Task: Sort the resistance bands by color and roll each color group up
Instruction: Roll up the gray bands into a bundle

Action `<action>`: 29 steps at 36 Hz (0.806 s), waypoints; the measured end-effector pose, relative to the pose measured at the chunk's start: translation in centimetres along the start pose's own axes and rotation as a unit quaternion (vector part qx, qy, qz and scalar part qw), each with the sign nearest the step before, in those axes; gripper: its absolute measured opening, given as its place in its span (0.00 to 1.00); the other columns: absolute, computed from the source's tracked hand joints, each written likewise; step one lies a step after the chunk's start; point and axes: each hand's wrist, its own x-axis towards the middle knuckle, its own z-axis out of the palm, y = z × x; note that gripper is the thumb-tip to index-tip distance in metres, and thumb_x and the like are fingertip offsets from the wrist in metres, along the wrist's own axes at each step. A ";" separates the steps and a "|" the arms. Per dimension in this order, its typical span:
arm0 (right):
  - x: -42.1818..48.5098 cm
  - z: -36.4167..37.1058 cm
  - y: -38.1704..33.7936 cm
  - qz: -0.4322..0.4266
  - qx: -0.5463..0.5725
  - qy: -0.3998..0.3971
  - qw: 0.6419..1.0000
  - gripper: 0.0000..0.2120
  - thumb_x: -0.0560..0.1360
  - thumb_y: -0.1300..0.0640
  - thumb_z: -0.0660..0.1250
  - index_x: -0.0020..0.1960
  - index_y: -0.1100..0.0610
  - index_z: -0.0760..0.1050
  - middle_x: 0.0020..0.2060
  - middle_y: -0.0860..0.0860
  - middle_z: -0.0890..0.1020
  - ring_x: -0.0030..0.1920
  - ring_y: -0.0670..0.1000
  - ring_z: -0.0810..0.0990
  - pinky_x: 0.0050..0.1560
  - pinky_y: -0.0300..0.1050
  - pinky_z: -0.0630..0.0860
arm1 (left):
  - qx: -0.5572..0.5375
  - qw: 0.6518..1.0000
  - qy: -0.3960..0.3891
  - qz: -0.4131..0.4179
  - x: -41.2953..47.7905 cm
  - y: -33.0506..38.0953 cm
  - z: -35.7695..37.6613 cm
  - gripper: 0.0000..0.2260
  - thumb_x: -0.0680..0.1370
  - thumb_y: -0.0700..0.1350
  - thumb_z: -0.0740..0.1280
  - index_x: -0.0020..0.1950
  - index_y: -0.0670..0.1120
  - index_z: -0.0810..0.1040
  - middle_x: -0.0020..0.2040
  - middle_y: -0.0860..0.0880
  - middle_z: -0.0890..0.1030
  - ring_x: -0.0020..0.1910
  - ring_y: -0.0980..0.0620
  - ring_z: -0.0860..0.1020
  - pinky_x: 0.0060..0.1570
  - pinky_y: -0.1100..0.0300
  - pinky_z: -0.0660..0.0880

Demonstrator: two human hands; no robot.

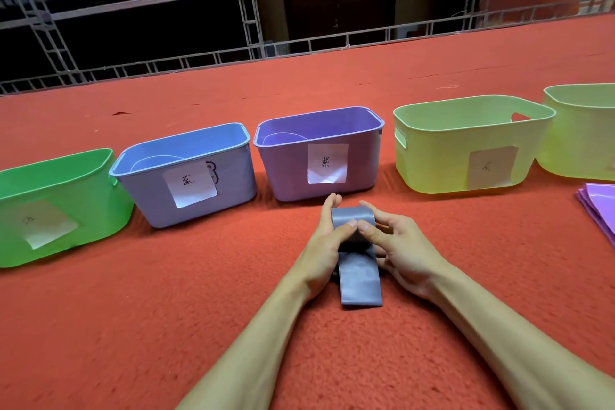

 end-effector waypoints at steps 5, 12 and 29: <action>0.1 0.0 0.3 -0.035 -0.110 -0.019 0.993 0.20 0.80 0.57 0.61 0.72 0.53 0.66 0.73 0.45 0.65 0.65 0.47 0.75 0.63 0.48 0.75 | 0.029 1.000 0.003 -0.001 -0.1 0.1 -0.2 0.27 0.82 0.42 0.60 0.77 0.55 0.53 0.49 0.64 0.79 0.46 0.67 0.80 0.50 0.68 0.75; 0.0 0.1 0.4 -0.065 -0.183 -0.031 0.981 0.20 0.82 0.56 0.58 0.73 0.55 0.65 0.65 0.27 0.55 0.67 0.39 0.69 0.67 0.43 0.70 | 0.038 0.999 -0.013 -0.010 0.0 0.2 -0.3 0.33 0.71 0.52 0.63 0.75 0.57 0.56 0.60 0.60 0.75 0.55 0.58 0.78 0.57 0.61 0.74; 0.9 -0.4 1.0 -0.069 -0.098 0.040 0.992 0.12 0.79 0.65 0.62 0.55 0.52 0.78 0.60 0.54 0.81 0.61 0.54 0.79 0.65 0.59 0.72 | 0.061 0.998 0.012 -0.022 0.0 0.9 -0.1 0.43 0.69 0.65 0.66 0.78 0.55 0.51 0.75 0.55 0.63 0.71 0.55 0.68 0.71 0.49 0.65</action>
